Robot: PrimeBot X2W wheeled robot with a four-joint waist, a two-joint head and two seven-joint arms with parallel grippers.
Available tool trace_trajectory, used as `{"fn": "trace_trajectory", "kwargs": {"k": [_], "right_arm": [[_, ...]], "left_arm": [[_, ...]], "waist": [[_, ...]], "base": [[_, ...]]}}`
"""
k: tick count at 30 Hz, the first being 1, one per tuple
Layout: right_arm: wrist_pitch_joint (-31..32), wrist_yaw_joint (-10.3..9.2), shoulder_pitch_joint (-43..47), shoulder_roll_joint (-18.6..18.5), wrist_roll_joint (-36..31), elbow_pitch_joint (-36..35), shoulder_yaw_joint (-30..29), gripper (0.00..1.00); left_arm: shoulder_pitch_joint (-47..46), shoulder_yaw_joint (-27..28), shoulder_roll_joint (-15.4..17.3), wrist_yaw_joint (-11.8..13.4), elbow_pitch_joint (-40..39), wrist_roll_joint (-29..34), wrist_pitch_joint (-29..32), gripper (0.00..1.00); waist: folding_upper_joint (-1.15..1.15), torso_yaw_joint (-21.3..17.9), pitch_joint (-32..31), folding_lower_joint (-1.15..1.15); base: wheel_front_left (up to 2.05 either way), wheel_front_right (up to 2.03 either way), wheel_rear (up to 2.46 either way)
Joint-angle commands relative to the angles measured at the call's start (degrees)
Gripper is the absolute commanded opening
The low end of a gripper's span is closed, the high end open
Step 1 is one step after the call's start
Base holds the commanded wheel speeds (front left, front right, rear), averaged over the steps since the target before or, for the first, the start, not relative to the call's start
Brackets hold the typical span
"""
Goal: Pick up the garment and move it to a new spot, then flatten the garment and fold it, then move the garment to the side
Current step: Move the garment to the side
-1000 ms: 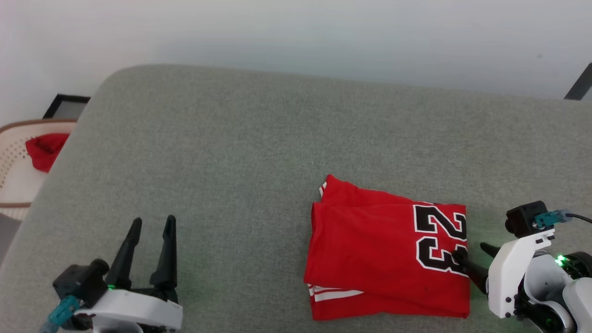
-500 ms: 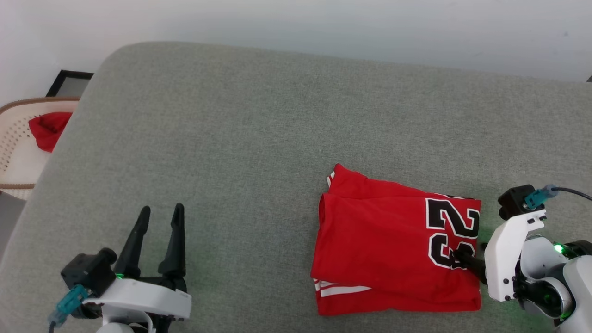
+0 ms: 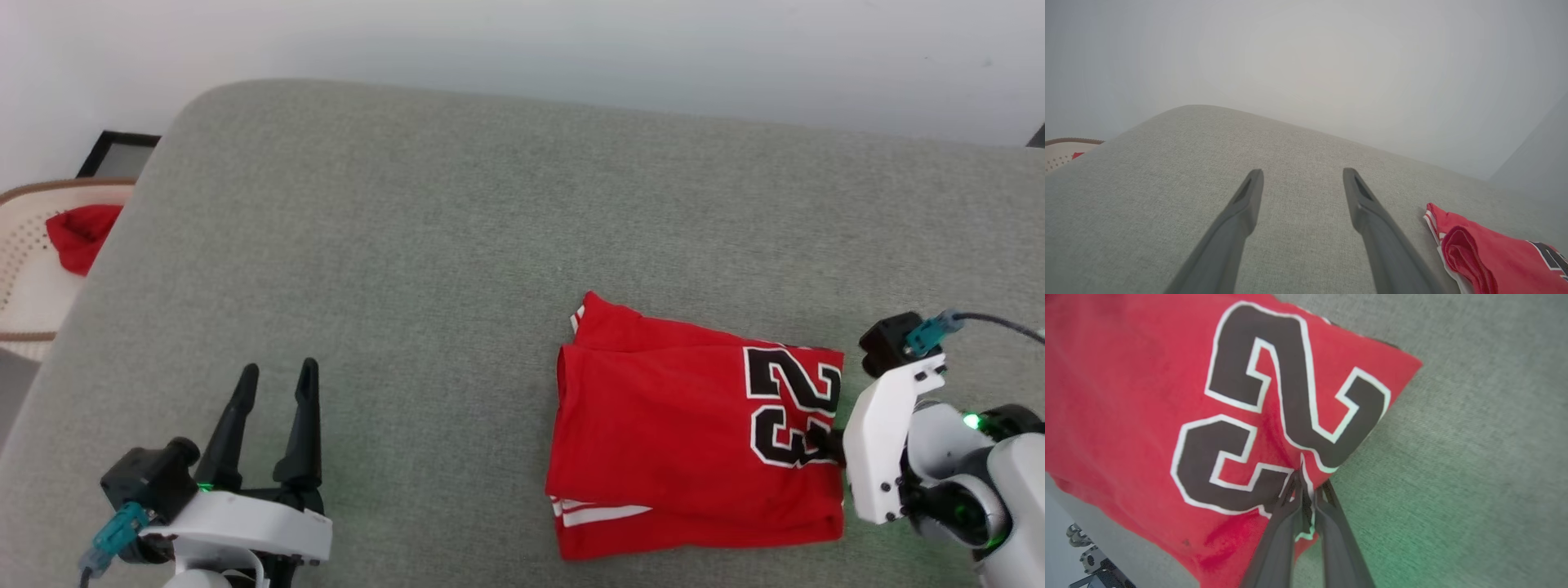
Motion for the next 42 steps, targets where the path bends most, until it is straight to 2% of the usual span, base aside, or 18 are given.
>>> {"fn": "trace_trajectory", "kwargs": {"k": [1, 8, 21, 32, 42], "right_arm": [[0.0, -0.04, -1.0, -1.0, 0.3, -0.6, -0.1, 0.00], [-0.1, -0.04, -3.1, -4.0, 0.2, -2.8, 0.0, 0.00], [-2.6, -0.04, -9.4, -12.8, 0.6, -4.3, 1.4, 0.00], [-9.4, -0.04, -14.5, -19.6, 1.9, 0.3, 2.8, 0.00], [-16.8, -0.04, -19.9, -23.6, 1.9, 6.6, 5.7, 0.00]], "left_arm": [[0.2, 0.1, 0.3, -0.2, -0.2, 0.2, 0.0, 1.00], [-0.1, -0.1, 0.7, -0.2, -0.3, 0.5, 0.0, 1.00], [-2.4, -1.1, 1.4, -0.2, -1.0, 0.9, 0.0, 1.00], [-5.8, -2.7, 2.5, -0.2, -1.5, 1.1, 0.0, 1.00], [-10.3, -5.4, 3.7, -0.2, -1.6, 1.6, 0.0, 1.00]], "waist": [[0.00, -0.8, -0.6, 0.00], [0.00, -2.8, -0.8, 0.00], [0.00, -8.0, 0.5, 0.00], [0.00, -12.7, 4.9, 0.00], [0.00, -16.6, 9.6, 0.00]], "base": [[0.00, 0.00, 0.00], [0.00, 0.00, 0.00], [0.00, 0.00, 0.00], [0.00, 0.00, 0.00], [0.00, 0.00, 0.00]]}}
